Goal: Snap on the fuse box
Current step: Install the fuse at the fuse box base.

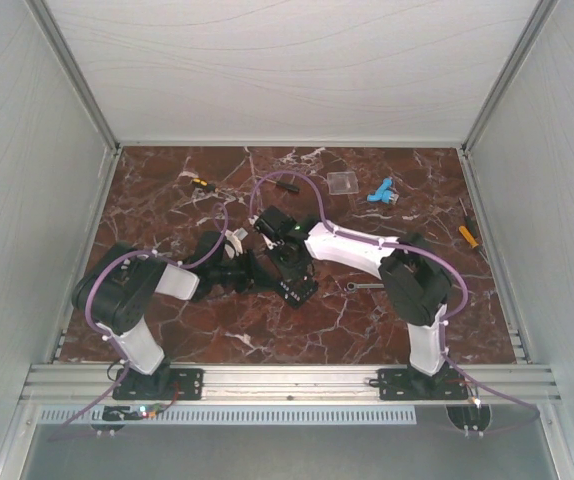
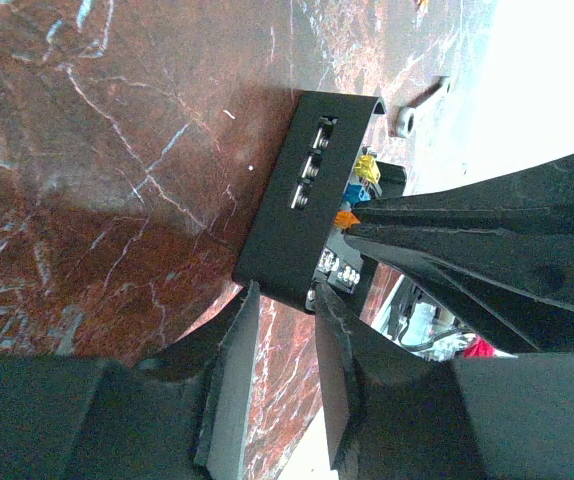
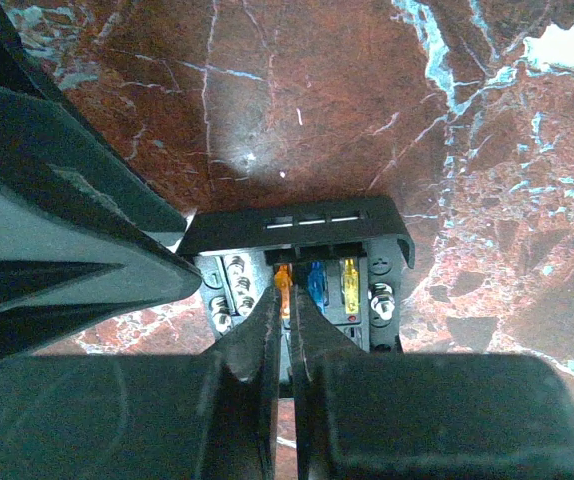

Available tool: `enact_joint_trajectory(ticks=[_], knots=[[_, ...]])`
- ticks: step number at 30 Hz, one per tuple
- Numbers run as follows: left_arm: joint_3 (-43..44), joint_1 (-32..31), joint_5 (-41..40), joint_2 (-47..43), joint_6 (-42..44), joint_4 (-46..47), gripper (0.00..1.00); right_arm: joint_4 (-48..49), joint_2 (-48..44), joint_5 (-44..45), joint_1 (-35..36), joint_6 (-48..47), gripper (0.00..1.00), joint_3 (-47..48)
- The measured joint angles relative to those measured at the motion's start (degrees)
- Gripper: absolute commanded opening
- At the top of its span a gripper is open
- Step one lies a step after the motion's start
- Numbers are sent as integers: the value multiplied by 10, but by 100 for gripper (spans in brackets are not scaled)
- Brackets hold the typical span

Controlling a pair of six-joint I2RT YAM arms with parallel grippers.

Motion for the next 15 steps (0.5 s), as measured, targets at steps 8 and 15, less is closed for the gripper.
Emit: enact_joint_trajectory(ticks=[8, 15], knots=[[-2, 0, -2, -3, 0, -1, 29, 22, -23, 4, 3, 2, 0, -30], [-2, 0, -2, -4, -1, -2, 29, 35, -27, 8, 4, 3, 0, -43]])
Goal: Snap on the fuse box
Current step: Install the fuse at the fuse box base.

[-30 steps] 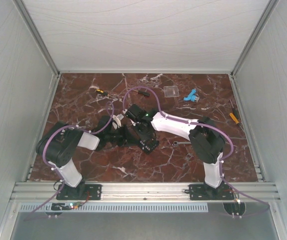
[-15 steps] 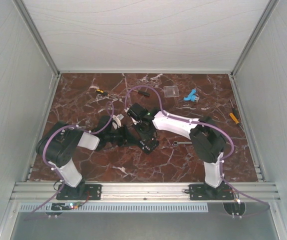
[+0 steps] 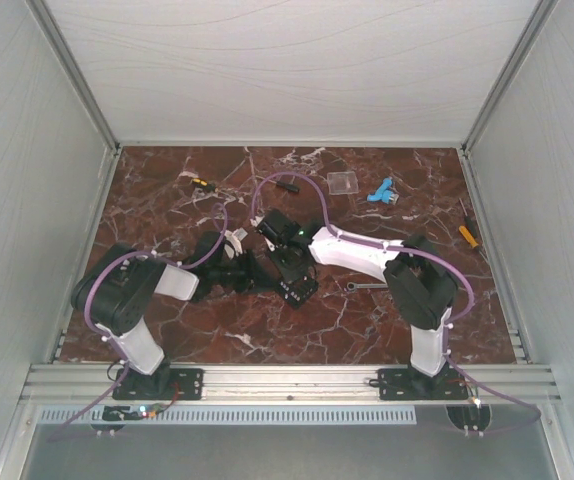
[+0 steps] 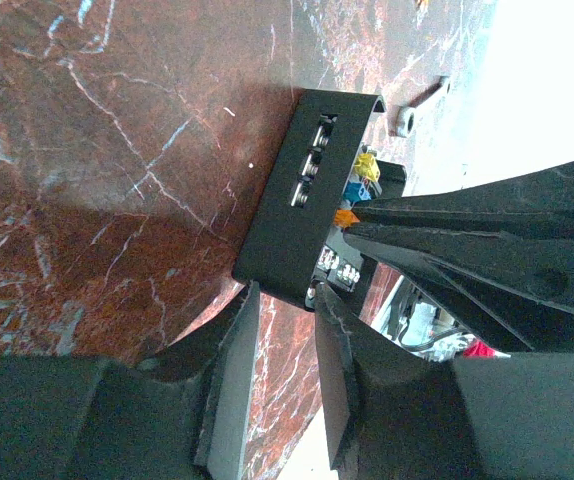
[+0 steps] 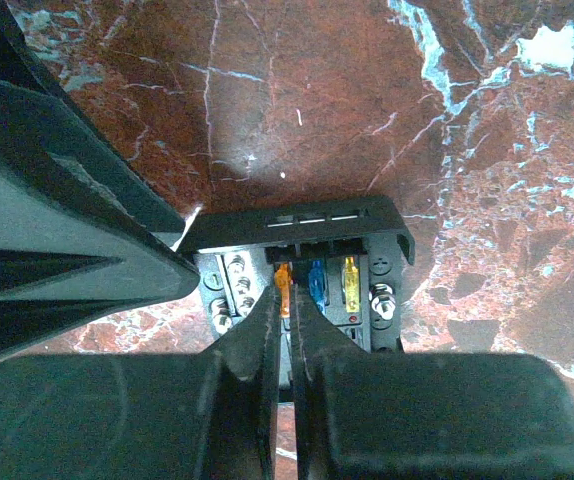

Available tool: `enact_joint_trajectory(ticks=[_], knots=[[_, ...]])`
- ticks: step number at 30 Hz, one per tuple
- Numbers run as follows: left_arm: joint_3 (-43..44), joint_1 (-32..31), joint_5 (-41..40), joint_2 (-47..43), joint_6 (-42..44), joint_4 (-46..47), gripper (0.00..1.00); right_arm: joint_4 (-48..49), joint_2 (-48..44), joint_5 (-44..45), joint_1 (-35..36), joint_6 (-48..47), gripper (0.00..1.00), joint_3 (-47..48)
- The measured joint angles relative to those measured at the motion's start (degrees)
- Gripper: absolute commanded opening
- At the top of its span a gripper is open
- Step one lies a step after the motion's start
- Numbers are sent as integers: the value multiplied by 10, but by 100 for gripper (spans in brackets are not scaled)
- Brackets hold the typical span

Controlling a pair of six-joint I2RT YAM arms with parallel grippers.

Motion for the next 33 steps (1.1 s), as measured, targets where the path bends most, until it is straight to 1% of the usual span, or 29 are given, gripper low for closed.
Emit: enact_joint_trajectory(ticks=[9, 18, 20, 23, 30, 33], knots=[[0, 0, 0, 0, 0, 0, 29, 17, -20, 0, 0, 0, 0, -22], [0, 0, 0, 0, 0, 0, 29, 5, -15, -5, 0, -4, 0, -4], [0, 0, 1, 0, 0, 0, 29, -2, -11, -6, 0, -4, 6, 7], [0, 0, 1, 0, 0, 0, 29, -8, -8, -7, 2, -6, 8, 19], [0, 0, 1, 0, 0, 0, 29, -9, -15, -19, 3, -6, 18, 23], [0, 0, 0, -1, 0, -1, 30, -3, -32, -26, 3, -4, 19, 23]])
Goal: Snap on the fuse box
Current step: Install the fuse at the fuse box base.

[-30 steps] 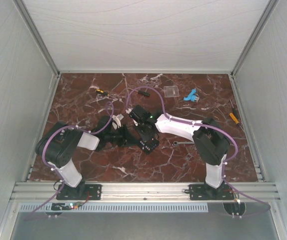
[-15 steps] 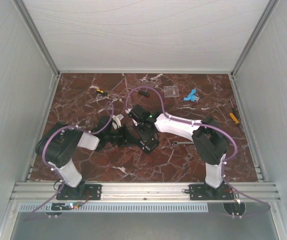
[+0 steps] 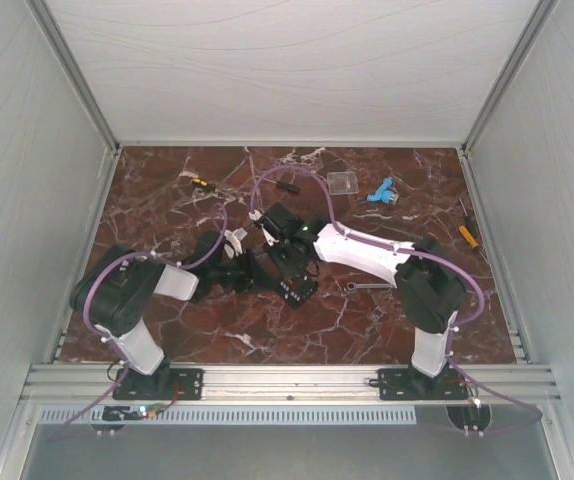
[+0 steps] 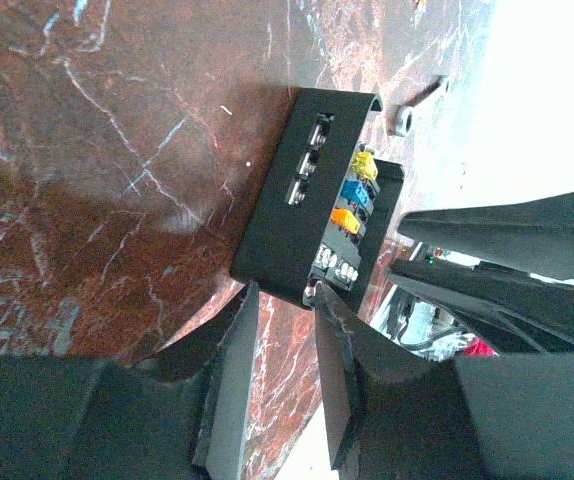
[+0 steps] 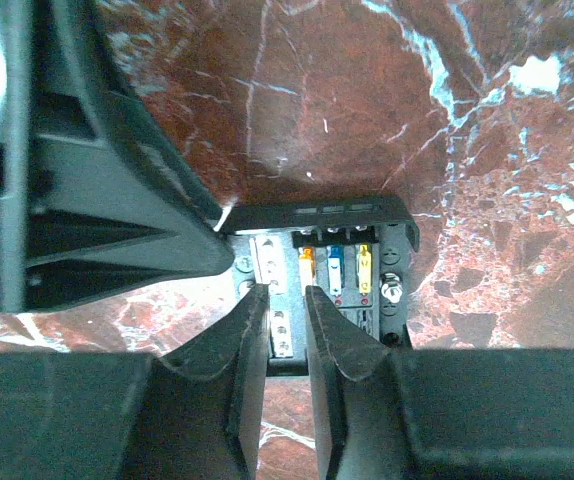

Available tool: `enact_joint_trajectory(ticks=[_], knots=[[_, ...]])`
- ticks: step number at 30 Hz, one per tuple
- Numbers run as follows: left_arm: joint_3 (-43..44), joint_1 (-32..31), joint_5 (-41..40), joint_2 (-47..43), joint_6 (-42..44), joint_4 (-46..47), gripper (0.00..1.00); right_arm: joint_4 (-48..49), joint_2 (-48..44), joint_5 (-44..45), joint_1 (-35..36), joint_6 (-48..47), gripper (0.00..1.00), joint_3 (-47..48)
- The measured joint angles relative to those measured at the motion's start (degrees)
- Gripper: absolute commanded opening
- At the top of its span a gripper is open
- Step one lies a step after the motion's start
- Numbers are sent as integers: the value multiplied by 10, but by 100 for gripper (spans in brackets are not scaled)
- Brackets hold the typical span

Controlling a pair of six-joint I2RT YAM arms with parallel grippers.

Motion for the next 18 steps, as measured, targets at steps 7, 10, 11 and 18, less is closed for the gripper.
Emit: enact_joint_trajectory(ticks=[7, 10, 11, 18], knots=[[0, 0, -3, -26, 2, -18, 32, 9, -39, -7, -2, 1, 14, 0], [0, 0, -5, -30, 2, -24, 33, 8, -38, -8, -5, 1, 9, -7], [0, 0, -7, -30, 2, -26, 34, 8, -38, -8, -7, 3, 9, -11], [0, 0, -15, -37, 3, -38, 38, 7, -37, -9, -23, 5, 14, -44]])
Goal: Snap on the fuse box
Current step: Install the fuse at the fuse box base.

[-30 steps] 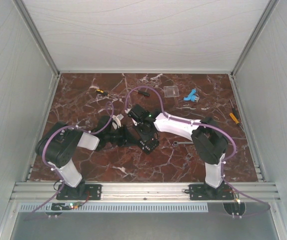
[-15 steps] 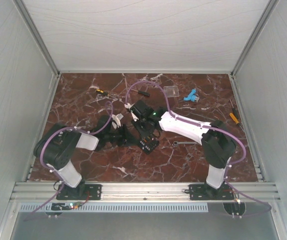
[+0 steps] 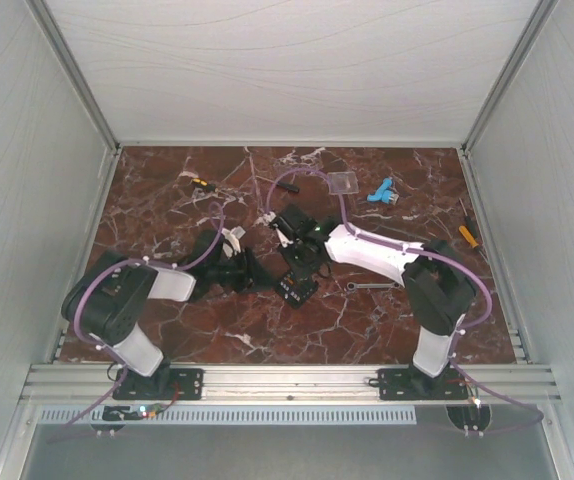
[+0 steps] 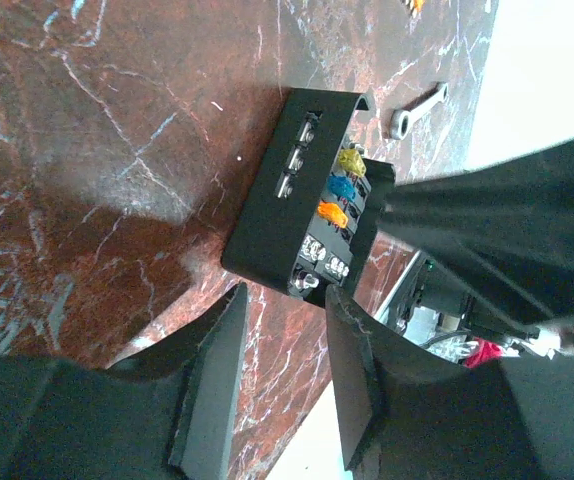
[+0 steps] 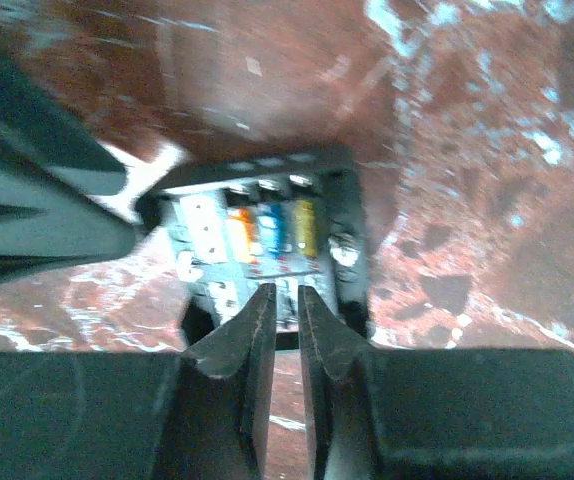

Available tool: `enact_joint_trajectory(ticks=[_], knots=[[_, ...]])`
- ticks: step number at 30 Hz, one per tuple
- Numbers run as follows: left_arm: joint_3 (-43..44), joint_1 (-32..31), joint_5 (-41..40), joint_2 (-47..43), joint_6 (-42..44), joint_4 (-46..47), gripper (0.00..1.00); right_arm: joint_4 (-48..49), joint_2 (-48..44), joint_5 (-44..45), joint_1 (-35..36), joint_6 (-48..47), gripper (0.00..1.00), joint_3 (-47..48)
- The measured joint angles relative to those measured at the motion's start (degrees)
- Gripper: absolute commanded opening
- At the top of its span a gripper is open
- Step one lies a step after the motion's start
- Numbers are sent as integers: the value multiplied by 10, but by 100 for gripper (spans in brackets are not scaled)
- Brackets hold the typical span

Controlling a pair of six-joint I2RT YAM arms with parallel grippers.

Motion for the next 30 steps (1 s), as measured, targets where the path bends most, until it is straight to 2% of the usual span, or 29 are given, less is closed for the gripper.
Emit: enact_joint_trajectory(ticks=[10, 15, 20, 30], knots=[[0, -32, -38, -29, 16, -49, 36, 13, -57, -6, -134, 11, 14, -85], [1, -35, -50, -30, 22, -68, 36, 36, -57, -42, -125, 13, 15, -97], [20, -35, -63, -30, 32, -92, 47, 70, -59, -86, -92, 33, 18, -98], [81, -35, -88, -30, 63, -124, 58, 158, -76, -158, -91, 121, 18, -144]])
